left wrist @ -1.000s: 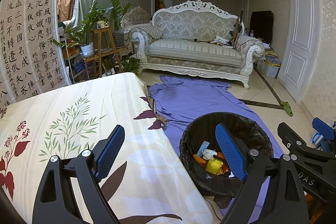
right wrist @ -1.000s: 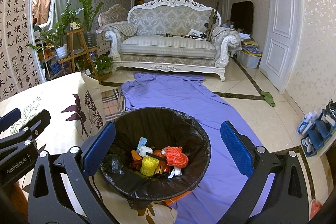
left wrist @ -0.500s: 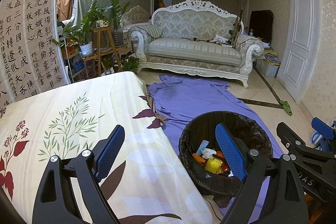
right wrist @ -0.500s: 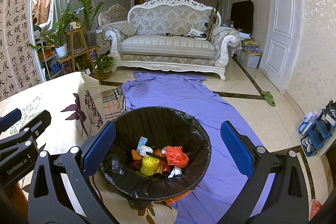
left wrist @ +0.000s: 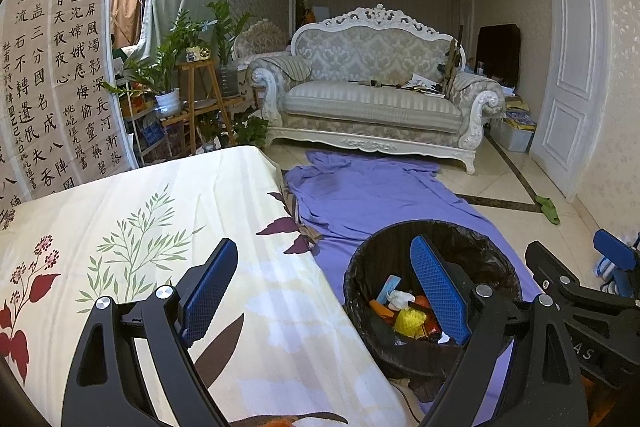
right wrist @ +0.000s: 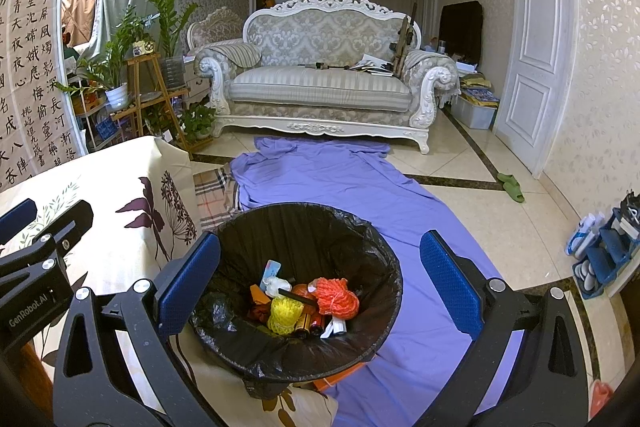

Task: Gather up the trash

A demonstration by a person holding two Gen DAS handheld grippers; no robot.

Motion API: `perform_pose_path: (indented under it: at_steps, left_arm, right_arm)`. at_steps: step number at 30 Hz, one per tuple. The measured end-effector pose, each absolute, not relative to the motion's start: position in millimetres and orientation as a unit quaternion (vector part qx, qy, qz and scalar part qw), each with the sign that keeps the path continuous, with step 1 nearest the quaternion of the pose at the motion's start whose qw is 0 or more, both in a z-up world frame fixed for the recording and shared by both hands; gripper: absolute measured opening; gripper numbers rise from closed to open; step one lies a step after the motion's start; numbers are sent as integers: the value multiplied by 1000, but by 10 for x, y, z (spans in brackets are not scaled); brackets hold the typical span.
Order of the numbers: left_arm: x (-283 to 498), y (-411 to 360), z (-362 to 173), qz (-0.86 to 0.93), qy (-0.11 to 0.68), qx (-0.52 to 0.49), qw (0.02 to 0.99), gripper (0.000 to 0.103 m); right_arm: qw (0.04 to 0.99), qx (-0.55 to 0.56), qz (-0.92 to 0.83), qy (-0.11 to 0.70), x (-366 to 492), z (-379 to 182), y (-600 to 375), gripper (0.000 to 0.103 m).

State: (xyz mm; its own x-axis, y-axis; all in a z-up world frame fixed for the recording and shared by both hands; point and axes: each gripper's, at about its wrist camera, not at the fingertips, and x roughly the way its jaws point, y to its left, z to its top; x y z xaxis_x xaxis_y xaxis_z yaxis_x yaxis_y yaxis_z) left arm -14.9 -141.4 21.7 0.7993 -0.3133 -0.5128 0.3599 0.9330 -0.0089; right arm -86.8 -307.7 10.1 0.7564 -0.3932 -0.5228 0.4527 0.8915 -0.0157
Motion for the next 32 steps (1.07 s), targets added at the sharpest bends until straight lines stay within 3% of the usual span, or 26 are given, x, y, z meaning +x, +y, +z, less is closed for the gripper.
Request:
perform_pose_path:
  at_steps: [23,32]
  left_arm:
    - [-154,-1393,255,-180,242,42,953,86]
    - [-25,-1214,172,-165,269,37,948,86]
  right_arm:
    - [935,56,-225,267,-868,112,-3065,98]
    - [939,50,-202,276,-805,116,-2835,98]
